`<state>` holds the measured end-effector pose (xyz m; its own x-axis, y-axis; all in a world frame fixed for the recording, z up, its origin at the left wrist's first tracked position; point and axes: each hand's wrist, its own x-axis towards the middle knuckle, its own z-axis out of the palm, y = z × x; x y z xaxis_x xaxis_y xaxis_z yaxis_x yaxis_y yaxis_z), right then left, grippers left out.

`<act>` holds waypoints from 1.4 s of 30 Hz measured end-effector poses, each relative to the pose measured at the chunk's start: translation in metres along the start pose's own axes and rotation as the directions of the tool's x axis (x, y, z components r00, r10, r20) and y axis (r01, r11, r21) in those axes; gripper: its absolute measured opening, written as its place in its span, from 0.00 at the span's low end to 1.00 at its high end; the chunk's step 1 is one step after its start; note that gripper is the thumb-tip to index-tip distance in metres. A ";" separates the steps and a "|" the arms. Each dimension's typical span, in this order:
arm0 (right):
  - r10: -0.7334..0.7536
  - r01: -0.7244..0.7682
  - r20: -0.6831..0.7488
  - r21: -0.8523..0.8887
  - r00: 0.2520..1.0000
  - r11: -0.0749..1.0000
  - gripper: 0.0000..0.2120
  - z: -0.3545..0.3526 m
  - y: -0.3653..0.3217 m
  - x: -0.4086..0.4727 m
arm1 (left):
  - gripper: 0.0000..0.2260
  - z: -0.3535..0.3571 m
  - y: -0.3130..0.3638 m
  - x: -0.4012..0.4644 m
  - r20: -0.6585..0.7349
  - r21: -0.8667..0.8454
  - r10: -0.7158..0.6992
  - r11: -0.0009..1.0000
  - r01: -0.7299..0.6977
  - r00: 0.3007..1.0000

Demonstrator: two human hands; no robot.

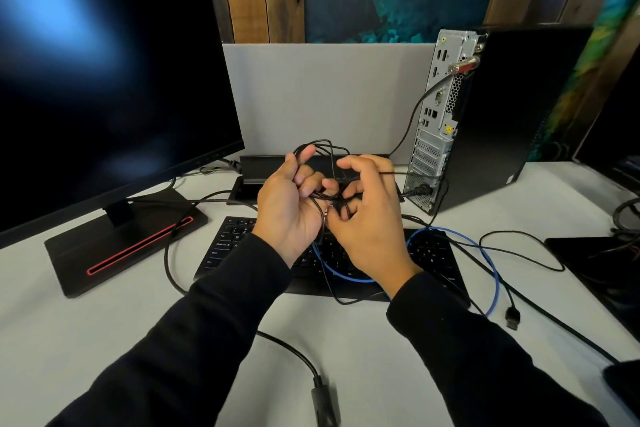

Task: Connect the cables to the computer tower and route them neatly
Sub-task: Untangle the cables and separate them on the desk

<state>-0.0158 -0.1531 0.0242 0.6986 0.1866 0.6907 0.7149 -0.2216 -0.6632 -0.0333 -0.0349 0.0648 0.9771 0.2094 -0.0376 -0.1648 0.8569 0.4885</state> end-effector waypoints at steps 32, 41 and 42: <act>0.211 -0.070 0.222 -0.514 0.952 0.855 0.15 -0.087 0.033 -0.070 | 0.14 -0.053 0.097 0.037 -0.168 0.068 0.396 0.918 -0.391 0.903; 0.367 -0.363 -0.084 -0.459 0.926 0.811 0.21 -0.135 0.032 -0.075 | 0.10 -0.077 0.112 0.045 -0.261 -0.036 0.408 0.902 -0.431 0.875; 0.395 -0.398 -0.107 -0.454 0.913 0.797 0.21 -0.137 0.032 -0.077 | 0.10 -0.076 0.111 0.044 -0.258 -0.032 0.407 0.903 -0.429 0.876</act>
<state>-0.0510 -0.3059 -0.0104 0.9165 -0.0196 0.3996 0.2788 -0.6851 -0.6730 -0.0185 0.1051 0.0509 0.7543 0.6539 -0.0584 -0.5725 0.6986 0.4292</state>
